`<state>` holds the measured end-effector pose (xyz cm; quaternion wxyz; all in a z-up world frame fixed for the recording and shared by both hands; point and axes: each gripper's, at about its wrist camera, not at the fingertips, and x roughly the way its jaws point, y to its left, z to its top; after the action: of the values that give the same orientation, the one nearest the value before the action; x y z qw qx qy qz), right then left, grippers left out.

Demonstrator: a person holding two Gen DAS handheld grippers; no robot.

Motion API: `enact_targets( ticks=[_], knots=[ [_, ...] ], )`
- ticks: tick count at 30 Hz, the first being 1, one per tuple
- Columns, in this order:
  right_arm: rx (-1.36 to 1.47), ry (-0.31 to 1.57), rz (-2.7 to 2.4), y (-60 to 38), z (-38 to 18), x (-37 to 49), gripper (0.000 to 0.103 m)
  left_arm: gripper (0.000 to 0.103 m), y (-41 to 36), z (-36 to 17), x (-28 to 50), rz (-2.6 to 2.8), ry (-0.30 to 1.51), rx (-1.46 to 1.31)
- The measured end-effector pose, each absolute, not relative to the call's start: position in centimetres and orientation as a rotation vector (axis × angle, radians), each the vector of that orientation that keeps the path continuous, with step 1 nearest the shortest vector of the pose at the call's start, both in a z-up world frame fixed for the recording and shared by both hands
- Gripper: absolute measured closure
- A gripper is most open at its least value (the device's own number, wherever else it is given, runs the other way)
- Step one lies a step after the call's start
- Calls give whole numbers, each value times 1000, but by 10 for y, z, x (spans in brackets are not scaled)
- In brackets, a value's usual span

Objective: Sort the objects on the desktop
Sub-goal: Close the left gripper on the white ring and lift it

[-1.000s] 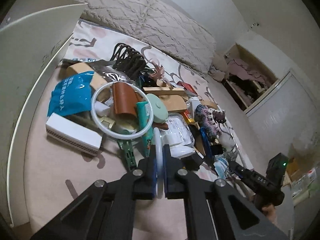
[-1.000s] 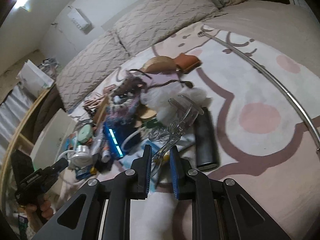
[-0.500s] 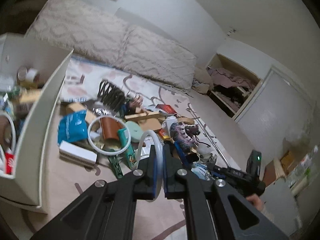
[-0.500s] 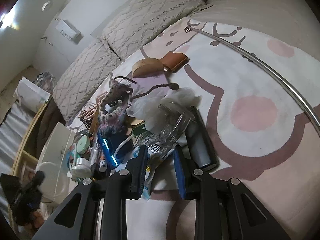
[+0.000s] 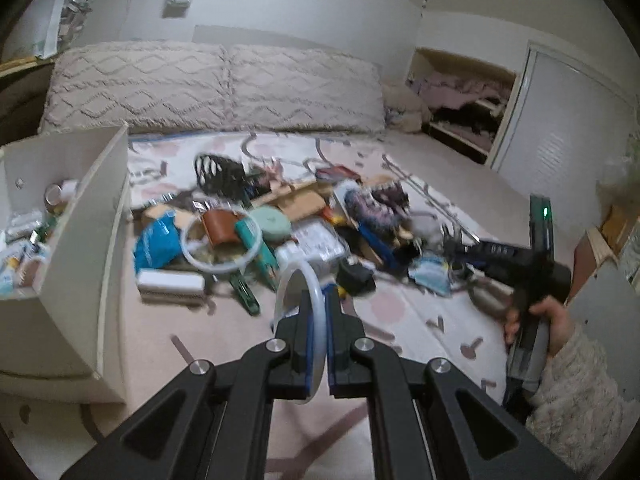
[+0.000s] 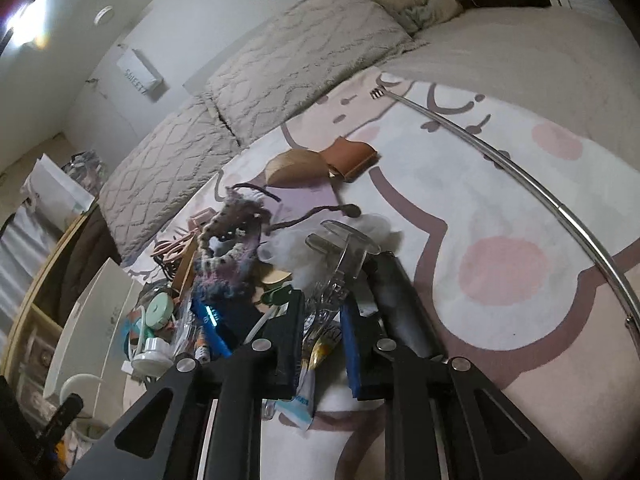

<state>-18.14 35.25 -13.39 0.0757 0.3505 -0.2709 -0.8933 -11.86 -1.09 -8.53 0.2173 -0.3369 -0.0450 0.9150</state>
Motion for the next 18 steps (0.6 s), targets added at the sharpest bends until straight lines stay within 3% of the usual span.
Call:
enact_targets(
  ticks=[7,13,14,15,16,18],
  knots=[
    [960,-851,-2599,346,-123,-154,85,97,4,-108,-107,2427,-125,-991],
    [922,-767,-2545,326,-116,-140,85,95,22,-121,-105,2392,-55,-1054],
    [928,-757,-2536,324,-116,-139,85,92,24,-124,-105,2396,-40,-1073],
    [933,-750,-2531,322,-117,-138,85,79,25,-126,-106,2406,-24,-1092],
    [937,-746,-2526,321,-118,-138,85,58,26,-129,-106,2423,-8,-1109],
    [939,-742,-2526,321,-118,-138,85,40,26,-132,-105,2447,12,-1123]
  ],
)
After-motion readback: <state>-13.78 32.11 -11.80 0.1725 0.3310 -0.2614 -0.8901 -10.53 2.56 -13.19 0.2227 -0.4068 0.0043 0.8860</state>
